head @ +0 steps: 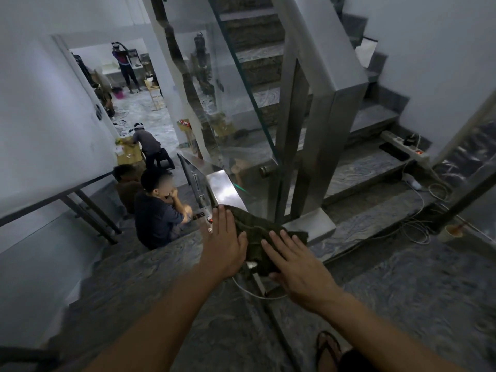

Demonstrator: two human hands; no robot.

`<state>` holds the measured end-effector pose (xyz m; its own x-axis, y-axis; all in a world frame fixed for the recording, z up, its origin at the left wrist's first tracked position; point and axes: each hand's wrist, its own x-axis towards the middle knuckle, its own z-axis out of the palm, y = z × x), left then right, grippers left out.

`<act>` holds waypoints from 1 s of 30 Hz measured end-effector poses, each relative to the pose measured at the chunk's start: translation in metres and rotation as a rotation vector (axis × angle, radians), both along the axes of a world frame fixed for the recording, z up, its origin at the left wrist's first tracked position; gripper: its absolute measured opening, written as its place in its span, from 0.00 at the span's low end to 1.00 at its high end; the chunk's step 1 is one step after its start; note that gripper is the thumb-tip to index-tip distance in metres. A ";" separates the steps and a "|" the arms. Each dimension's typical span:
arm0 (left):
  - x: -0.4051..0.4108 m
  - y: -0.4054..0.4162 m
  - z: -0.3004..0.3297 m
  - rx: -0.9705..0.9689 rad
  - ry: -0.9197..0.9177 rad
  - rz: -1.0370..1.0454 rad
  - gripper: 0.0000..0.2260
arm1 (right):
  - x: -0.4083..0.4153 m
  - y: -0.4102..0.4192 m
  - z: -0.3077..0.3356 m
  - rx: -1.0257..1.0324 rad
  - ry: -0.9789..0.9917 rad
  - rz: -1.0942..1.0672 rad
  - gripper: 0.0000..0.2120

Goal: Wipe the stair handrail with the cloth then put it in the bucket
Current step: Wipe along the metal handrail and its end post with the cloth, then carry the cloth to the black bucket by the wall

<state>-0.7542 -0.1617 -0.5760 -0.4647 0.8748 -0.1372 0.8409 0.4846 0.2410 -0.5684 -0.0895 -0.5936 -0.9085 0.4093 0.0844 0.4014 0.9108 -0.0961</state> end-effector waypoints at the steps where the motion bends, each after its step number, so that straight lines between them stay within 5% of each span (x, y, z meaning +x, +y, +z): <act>1: 0.008 -0.004 -0.001 0.003 0.013 -0.005 0.33 | 0.007 0.012 0.000 -0.010 0.005 0.008 0.28; 6: 0.044 -0.017 -0.004 0.086 0.051 -0.076 0.40 | 0.027 0.054 0.008 -0.058 0.116 -0.011 0.26; 15: 0.090 0.011 -0.012 0.082 0.285 -0.260 0.22 | 0.057 0.094 0.005 -0.089 0.279 -0.053 0.20; 20: 0.115 0.046 -0.009 0.085 0.273 -0.416 0.30 | 0.083 0.098 0.007 -0.082 0.418 -0.250 0.18; 24: 0.128 0.078 -0.007 0.141 0.318 -0.532 0.27 | 0.127 0.103 0.002 -0.135 0.457 -0.395 0.14; 30: 0.152 0.147 0.000 -0.057 0.431 -0.780 0.23 | 0.180 0.117 0.005 -0.154 0.480 -0.494 0.14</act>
<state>-0.6023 -0.0144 -0.5759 0.2386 0.9608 -0.1415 0.9483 -0.2619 -0.1791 -0.3884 0.0275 -0.5882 -0.4897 0.8039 0.3374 0.6455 0.5945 -0.4795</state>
